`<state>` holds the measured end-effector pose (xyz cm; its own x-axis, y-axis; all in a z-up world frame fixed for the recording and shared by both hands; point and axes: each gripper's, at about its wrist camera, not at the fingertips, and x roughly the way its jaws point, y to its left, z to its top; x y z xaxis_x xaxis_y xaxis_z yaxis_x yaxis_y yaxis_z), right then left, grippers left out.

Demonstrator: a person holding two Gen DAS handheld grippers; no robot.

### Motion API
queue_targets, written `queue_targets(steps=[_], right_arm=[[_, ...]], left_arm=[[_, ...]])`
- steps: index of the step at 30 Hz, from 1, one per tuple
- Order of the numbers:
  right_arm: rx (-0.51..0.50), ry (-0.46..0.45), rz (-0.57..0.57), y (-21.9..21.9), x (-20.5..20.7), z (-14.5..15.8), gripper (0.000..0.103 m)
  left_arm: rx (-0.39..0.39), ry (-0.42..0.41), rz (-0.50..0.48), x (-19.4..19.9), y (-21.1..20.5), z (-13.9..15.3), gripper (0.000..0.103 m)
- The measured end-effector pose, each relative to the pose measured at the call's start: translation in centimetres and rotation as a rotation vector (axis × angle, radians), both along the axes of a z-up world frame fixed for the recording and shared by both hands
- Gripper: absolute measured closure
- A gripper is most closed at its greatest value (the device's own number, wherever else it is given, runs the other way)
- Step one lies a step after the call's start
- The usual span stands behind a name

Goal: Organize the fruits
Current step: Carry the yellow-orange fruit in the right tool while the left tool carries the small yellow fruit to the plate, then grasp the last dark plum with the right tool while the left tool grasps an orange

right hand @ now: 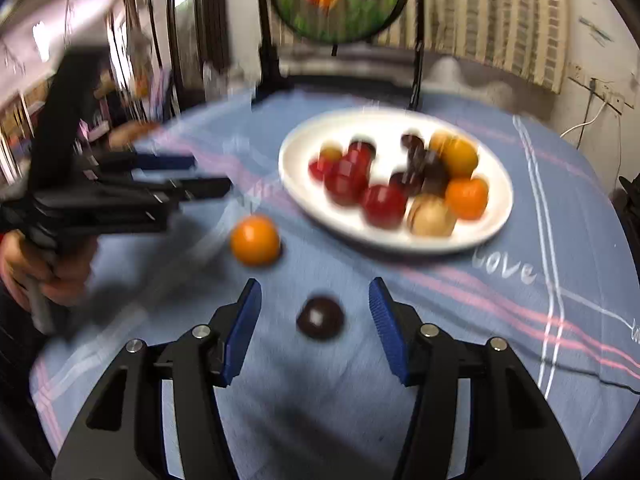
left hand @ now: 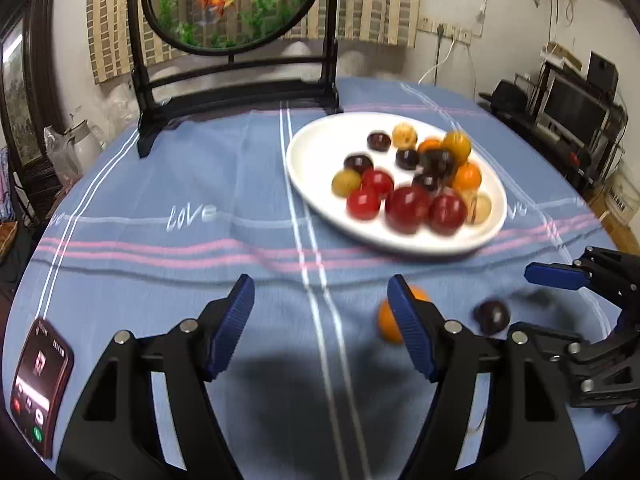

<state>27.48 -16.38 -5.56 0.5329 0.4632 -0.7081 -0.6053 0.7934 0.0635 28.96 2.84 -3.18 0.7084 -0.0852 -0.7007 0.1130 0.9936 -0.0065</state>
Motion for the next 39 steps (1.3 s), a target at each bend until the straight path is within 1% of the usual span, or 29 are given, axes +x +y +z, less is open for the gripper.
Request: queue_targets(steps=[2, 5, 7, 10, 11, 13, 15, 17, 19, 20, 22, 25, 27, 28, 29, 32, 35, 36, 39], right_arm=[[-0.014, 0.021, 0.017, 0.4, 0.0, -0.6, 0.047], [-0.038, 0.036, -0.01, 0.3, 0.6, -1.2, 0.049], [-0.037, 0.056, -0.028, 0.0, 1.3, -1.5, 0.059], [-0.045, 0.077, -0.024, 0.2, 1.9, -1.8, 0.066], [-0.051, 0.085, -0.016, 0.3, 1.8, -2.0, 0.068], [-0.054, 0.102, 0.003, 0.5, 1.6, -2.4, 0.075], [-0.034, 0.101, -0.01, 0.1, 1.5, -1.8, 0.075], [0.029, 0.089, -0.047, -1.1, 1.7, -0.7, 0.075], [0.063, 0.074, -0.076, -2.0, 1.9, 0.1, 0.075], [0.077, 0.069, -0.087, -2.4, 2.0, 0.4, 0.075], [0.105, 0.068, -0.103, -3.1, 2.0, 0.7, 0.075], [0.11, 0.075, -0.118, -3.3, 2.4, 0.7, 0.075], [0.111, 0.077, -0.117, -3.2, 2.5, 0.7, 0.075], [0.111, 0.075, -0.116, -3.2, 2.4, 0.7, 0.075], [0.111, 0.072, -0.115, -3.2, 2.4, 0.8, 0.075], [0.115, 0.065, -0.118, -3.5, 2.1, 0.9, 0.075], [0.121, 0.054, -0.126, -3.6, 2.2, 1.1, 0.075], [0.121, 0.041, -0.128, -3.6, 2.5, 1.5, 0.075], [0.146, 0.007, -0.138, -3.5, 4.3, 3.0, 0.075]], left_arm=[[0.0, -0.003, -0.004, -0.5, -0.1, -0.2, 0.032], [0.009, -0.006, -0.007, -0.8, -0.4, -0.2, 0.032], [0.005, -0.002, -0.011, -0.9, -0.4, -0.3, 0.032], [0.018, -0.006, -0.012, -0.8, -0.6, -0.2, 0.032], [0.022, -0.009, -0.016, -0.9, -0.7, -0.2, 0.032], [0.017, -0.008, -0.035, -1.0, -1.0, -0.3, 0.032], [0.024, -0.003, -0.06, -0.7, -1.6, -0.5, 0.034], [0.046, 0.021, -0.097, -0.2, -2.8, -1.2, 0.043], [0.037, 0.026, -0.135, -0.1, -3.5, -1.5, 0.044], [0.033, 0.032, -0.161, -0.1, -3.9, -1.6, 0.046], [0.039, 0.038, -0.2, -0.4, -4.6, -1.8, 0.047], [0.045, 0.052, -0.219, -0.3, -5.2, -2.3, 0.048], [0.024, 0.077, -0.236, 0.0, -5.5, -2.6, 0.055], [0.016, 0.09, -0.243, 0.2, -5.7, -2.9, 0.062], [0.006, 0.108, -0.255, 0.3, -5.9, -3.1, 0.064], [0.031, 0.101, -0.256, 0.4, -6.4, -3.4, 0.065], [0.014, 0.108, -0.243, 0.5, -6.3, -3.4, 0.065], [0.006, 0.103, -0.237, 0.5, -6.1, -3.0, 0.065], [-0.043, 0.038, -0.206, 1.7, -5.3, -0.1, 0.065]])
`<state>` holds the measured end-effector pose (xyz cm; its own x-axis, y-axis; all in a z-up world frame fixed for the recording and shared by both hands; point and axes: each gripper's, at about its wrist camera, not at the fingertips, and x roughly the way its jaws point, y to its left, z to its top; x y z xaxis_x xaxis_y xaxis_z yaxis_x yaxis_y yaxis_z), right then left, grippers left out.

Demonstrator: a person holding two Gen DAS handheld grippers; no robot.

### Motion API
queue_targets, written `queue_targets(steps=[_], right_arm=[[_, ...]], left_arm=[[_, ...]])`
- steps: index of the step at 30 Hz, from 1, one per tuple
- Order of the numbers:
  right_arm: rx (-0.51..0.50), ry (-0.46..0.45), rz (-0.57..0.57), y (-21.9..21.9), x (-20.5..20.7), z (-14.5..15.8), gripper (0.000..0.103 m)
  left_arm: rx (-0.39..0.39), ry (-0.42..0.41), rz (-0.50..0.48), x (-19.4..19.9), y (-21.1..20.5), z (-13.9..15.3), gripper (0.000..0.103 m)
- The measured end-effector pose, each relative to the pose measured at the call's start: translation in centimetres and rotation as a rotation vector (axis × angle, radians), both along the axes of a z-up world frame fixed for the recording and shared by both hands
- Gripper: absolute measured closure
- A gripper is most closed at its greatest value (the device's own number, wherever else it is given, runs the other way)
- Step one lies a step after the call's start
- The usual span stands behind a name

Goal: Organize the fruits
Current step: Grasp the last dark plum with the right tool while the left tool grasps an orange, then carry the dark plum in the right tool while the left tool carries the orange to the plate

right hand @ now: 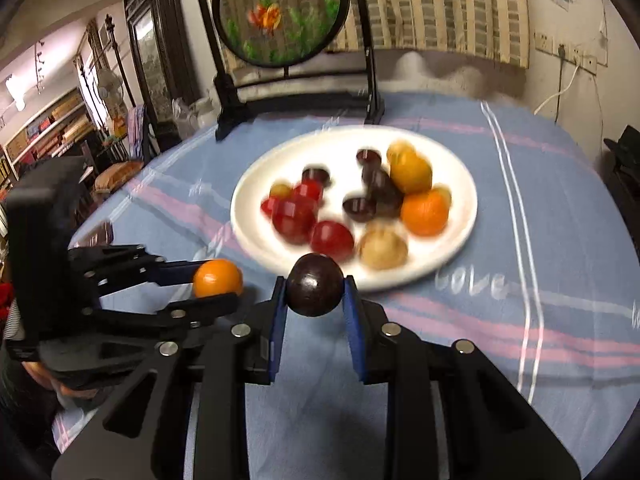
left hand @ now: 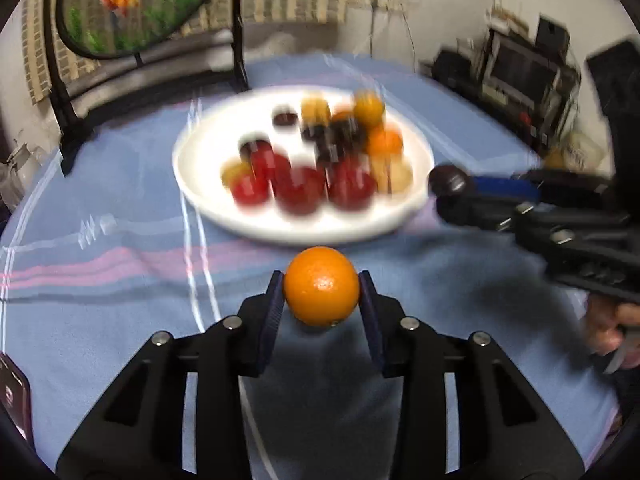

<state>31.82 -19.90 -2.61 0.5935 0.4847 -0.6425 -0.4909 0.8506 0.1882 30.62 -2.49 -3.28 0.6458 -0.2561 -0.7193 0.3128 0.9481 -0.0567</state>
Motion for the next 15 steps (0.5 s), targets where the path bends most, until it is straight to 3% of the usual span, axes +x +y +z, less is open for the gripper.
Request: queue_targets(steps=[3, 6, 7, 8, 9, 10, 11, 15], right_arm=[[0.002, -0.054, -0.028, 0.9, 2.9, 1.5, 0.075], [0.008, -0.066, -0.074, 1.3, 6.2, 1.7, 0.074], [0.016, -0.058, -0.083, 1.3, 7.2, 1.5, 0.068], [0.022, -0.041, -0.092, 1.1, 8.0, 1.3, 0.057], [0.023, -0.033, -0.105, 0.9, 8.2, 1.2, 0.027], [0.021, -0.03, -0.124, 0.6, 8.0, 1.2, 0.017], [0.021, -0.043, -0.137, 0.3, 7.5, 1.4, 0.001], [-0.035, -0.137, -0.127, -0.2, 3.1, 2.7, 0.001]], left_arm=[[0.012, -0.052, 0.054, 3.0, 0.1, 2.6, 0.065], [0.03, -0.043, 0.108, 6.8, 0.1, 3.3, 0.065], [0.061, -0.037, 0.151, 8.1, 0.2, 3.2, 0.064], [0.082, -0.036, 0.178, 8.5, 0.3, 3.2, 0.043], [0.106, -0.042, 0.21, 8.5, 0.5, 3.4, 0.031], [0.117, -0.064, 0.232, 8.2, 0.7, 3.7, 0.013], [0.122, -0.104, 0.244, 7.2, 1.0, 4.1, 0.01], [0.107, -0.141, 0.254, 3.1, 2.0, 5.0, 0.006]])
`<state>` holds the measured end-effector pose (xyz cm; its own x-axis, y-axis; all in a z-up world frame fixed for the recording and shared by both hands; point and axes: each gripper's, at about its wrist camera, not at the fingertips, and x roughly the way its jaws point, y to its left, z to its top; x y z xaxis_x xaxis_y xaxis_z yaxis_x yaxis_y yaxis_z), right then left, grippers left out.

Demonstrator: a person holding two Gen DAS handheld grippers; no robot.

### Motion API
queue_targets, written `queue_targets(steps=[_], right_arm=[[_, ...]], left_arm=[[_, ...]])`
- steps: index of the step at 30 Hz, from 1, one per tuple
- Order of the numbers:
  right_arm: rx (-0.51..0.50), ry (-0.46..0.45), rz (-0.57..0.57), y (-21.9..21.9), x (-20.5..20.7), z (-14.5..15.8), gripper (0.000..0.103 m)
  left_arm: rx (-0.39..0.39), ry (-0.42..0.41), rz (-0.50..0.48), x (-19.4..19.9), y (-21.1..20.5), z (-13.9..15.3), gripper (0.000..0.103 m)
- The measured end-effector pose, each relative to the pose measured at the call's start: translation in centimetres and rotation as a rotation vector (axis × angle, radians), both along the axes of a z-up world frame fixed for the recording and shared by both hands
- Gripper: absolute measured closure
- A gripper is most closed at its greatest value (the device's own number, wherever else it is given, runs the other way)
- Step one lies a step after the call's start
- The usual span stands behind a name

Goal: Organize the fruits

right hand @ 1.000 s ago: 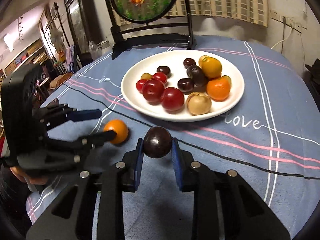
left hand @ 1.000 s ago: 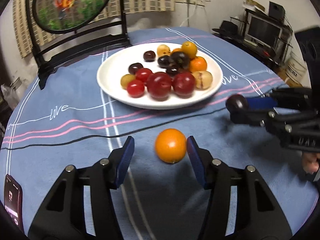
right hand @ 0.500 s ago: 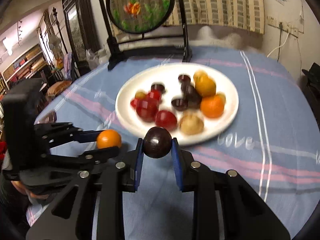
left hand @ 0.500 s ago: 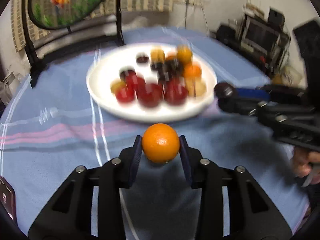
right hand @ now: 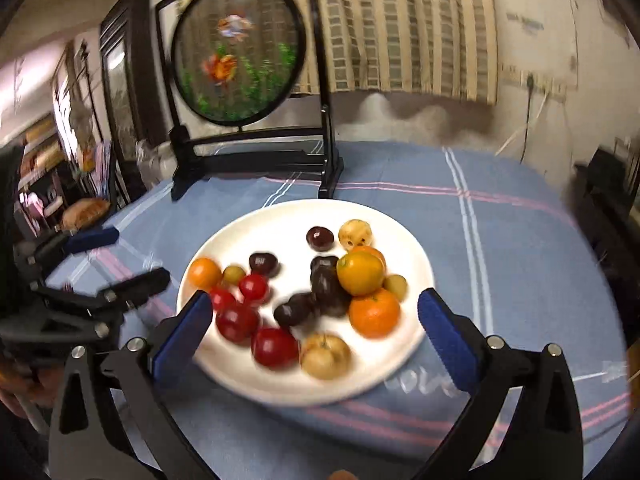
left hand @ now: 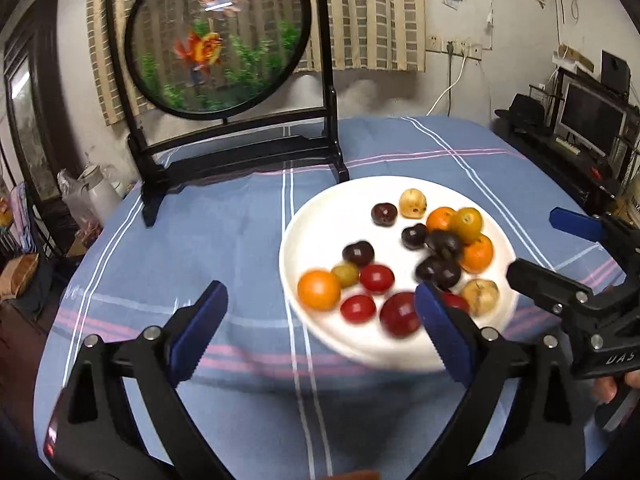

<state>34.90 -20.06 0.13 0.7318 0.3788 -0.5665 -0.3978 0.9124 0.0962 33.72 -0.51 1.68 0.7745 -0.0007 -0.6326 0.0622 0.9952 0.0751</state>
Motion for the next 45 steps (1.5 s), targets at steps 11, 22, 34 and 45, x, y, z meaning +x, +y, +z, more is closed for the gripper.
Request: queue_targets(steps=[11, 22, 34, 45], right_arm=[[-0.064, -0.036, 0.017, -1.3, -10.4, -2.5, 0.001], [-0.086, -0.054, 0.023, -1.7, -12.7, -3.2, 0.001], [-0.084, -0.035, 0.011, -2.0, -12.4, -3.6, 0.001], [-0.07, -0.018, 0.0, -2.4, -12.2, -3.7, 0.001]], left_arm=[[-0.01, 0.002, -0.003, -11.6, 0.5, -4.1, 0.002], [0.01, -0.016, 0.002, -13.1, 0.3, -4.3, 0.002], [-0.008, -0.024, 0.021, -13.2, 0.8, -4.2, 0.002], [-0.01, -0.023, 0.027, -13.2, 0.9, -4.2, 0.002]])
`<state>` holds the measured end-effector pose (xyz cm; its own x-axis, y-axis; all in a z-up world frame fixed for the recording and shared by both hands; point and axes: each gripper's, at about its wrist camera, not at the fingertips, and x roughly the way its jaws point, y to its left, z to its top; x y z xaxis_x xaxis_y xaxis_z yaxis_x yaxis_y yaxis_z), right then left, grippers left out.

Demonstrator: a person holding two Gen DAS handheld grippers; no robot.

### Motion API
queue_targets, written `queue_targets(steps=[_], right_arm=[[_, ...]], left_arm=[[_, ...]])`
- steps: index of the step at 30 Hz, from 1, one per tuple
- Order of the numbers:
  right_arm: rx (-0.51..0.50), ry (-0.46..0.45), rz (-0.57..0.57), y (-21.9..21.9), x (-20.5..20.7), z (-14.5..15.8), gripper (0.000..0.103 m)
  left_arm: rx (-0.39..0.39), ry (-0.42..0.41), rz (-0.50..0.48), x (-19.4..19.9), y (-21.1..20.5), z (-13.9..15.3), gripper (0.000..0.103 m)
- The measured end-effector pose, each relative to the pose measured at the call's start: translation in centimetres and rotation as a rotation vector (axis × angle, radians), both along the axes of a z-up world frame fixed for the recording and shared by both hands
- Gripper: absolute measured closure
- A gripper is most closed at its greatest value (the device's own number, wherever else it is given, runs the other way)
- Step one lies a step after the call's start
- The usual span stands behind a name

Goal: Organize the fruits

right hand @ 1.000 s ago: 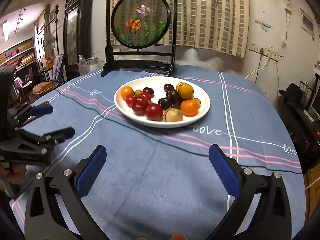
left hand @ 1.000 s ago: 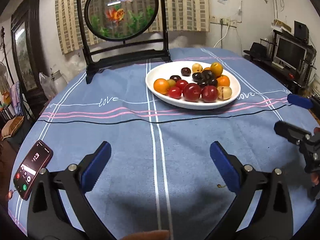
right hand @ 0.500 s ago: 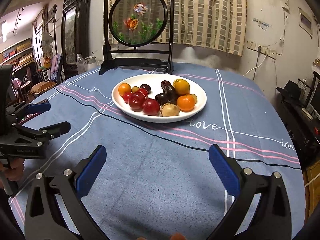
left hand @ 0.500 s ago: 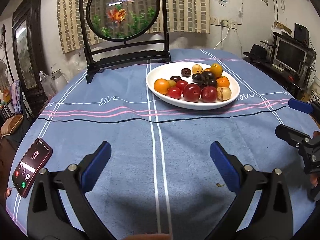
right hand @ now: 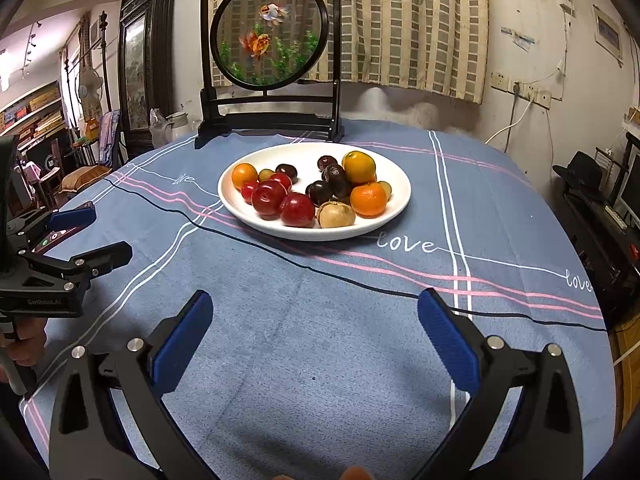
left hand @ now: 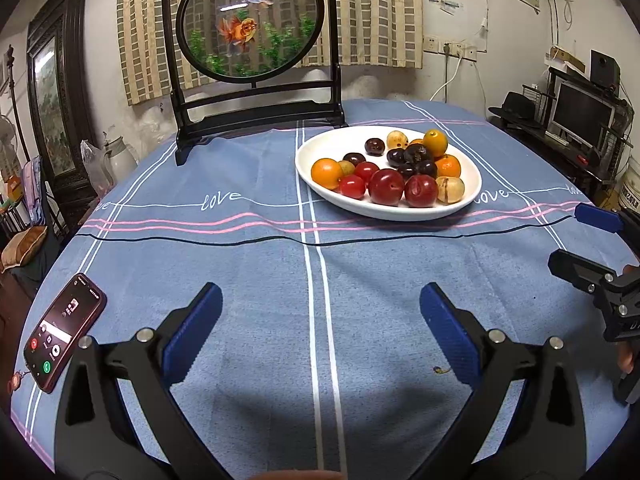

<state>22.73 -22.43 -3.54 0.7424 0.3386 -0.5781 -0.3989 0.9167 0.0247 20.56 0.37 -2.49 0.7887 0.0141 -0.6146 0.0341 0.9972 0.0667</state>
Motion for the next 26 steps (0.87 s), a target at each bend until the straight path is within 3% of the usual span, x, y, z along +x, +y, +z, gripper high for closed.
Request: queue_targets(steps=[26], right_arm=[[-0.001, 0.0, -0.005, -0.24, -0.01, 0.07, 0.001]], left_arm=[[0.004, 0.005, 0.003, -0.01, 0.08, -0.1, 0.002]])
